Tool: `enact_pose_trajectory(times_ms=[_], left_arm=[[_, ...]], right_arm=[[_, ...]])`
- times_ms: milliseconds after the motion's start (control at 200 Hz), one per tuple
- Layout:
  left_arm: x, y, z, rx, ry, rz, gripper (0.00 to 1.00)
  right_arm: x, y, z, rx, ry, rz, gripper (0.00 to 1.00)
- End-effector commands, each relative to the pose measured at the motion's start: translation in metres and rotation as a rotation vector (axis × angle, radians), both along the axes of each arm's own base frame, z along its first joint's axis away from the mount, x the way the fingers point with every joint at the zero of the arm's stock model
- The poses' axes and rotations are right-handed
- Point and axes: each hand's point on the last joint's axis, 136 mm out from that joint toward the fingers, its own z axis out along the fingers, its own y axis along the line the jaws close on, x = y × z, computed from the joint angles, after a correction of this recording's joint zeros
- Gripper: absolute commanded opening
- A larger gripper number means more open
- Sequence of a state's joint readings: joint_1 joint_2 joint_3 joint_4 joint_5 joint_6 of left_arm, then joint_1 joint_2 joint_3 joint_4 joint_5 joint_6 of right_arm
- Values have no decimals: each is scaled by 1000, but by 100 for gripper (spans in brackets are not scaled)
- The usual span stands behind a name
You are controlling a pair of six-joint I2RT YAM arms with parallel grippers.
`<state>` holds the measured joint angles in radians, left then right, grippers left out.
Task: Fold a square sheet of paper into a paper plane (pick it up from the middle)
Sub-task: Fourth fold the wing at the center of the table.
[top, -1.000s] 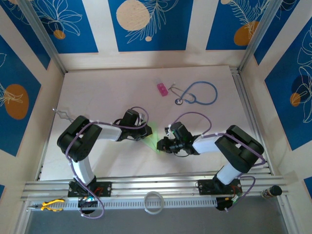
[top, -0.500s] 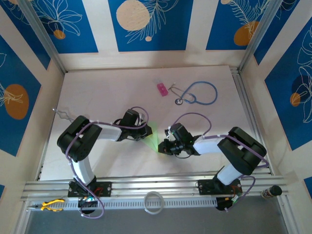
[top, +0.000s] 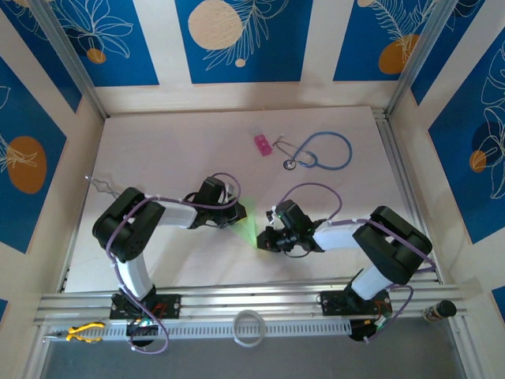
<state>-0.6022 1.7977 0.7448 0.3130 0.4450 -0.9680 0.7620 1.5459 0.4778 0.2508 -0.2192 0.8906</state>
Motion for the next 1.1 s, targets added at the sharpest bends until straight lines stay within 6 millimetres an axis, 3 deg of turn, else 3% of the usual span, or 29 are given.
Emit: enact_pose_trajectory(times_ms=[0, 105, 235, 440, 620, 860, 1095], left_arm=[[-14, 12, -27, 81, 74, 12, 8], [-15, 13, -28, 85, 77, 14, 7], [-15, 14, -29, 87, 80, 18, 7], [-15, 14, -30, 89, 81, 20, 7], [-15, 14, -30, 88, 81, 23, 7], [-16, 13, -30, 80, 83, 20, 7], [-17, 15, -31, 85, 85, 23, 7]], right_arm=[[-37, -22, -22, -90, 119, 43, 8], [-41, -20, -20, -81, 131, 69, 13], [-44, -24, -25, -95, 139, 71, 6], [-47, -27, -27, -117, 151, 75, 11], [-45, -28, -25, -118, 142, 71, 8], [-31, -15, -8, -30, 112, 47, 18], [-9, -13, 23, 92, 72, -23, 23]])
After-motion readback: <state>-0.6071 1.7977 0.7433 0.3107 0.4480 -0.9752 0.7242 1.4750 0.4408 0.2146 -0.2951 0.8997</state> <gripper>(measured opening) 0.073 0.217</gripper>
